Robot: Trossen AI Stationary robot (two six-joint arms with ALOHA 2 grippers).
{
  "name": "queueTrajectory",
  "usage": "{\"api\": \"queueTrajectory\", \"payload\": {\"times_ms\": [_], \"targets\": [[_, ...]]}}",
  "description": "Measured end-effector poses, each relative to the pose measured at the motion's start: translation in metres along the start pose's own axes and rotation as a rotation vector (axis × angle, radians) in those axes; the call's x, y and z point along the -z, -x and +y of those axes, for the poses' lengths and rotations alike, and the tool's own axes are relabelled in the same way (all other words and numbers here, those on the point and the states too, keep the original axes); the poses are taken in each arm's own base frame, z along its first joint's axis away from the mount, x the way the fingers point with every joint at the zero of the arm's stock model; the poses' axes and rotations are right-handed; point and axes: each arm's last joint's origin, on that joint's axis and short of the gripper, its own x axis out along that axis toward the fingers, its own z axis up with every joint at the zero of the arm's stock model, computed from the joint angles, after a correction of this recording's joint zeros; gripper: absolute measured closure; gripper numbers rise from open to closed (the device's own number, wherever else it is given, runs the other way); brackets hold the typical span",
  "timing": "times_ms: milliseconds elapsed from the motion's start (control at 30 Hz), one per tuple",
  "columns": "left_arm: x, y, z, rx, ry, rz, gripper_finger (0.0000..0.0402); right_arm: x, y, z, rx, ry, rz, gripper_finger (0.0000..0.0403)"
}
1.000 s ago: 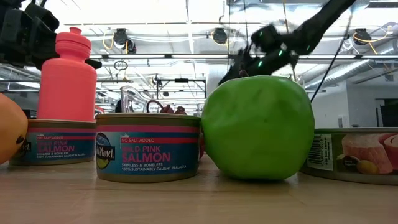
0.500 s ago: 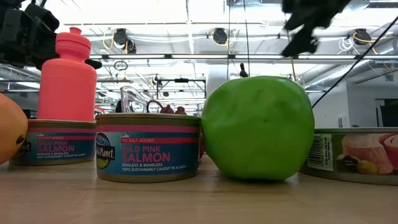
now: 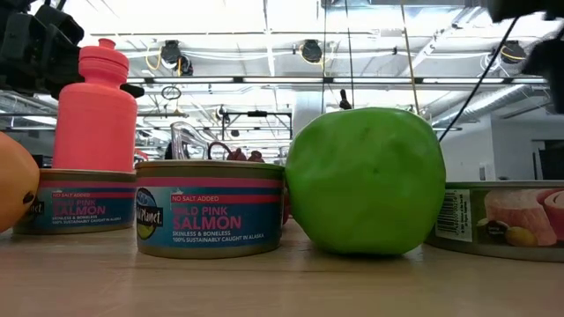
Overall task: Pick & Place Food Item
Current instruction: Put the mango into the top transparent bin
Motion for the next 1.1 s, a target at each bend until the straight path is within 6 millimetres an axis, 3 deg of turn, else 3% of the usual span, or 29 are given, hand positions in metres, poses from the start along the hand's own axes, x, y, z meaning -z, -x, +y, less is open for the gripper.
{"api": "queueTrajectory", "payload": {"times_ms": [267,467,600,967,1100], "targets": [[0.000,0.000,0.000,0.000,0.000,0.000,0.0009,0.023,-0.039,0.032,-0.003,0.006,0.046,0.0058],[0.000,0.000,0.000,0.000,0.000,0.000,0.0009,0.030,-0.071,0.032,0.121,0.007,0.100,0.0058],[0.000,0.000,0.000,0.000,0.000,0.000,0.0009,0.031,-0.081,0.034,0.137,0.009,0.108,0.0063],[0.000,0.000,0.000,0.000,0.000,0.000,0.0009,0.034,-0.084,0.031,0.143,0.015,0.107,0.0189],[0.000,0.000,0.000,0.000,0.000,0.000,0.0009,0.037,-0.088,0.023,0.160,-0.009,0.109,0.0207]]}}
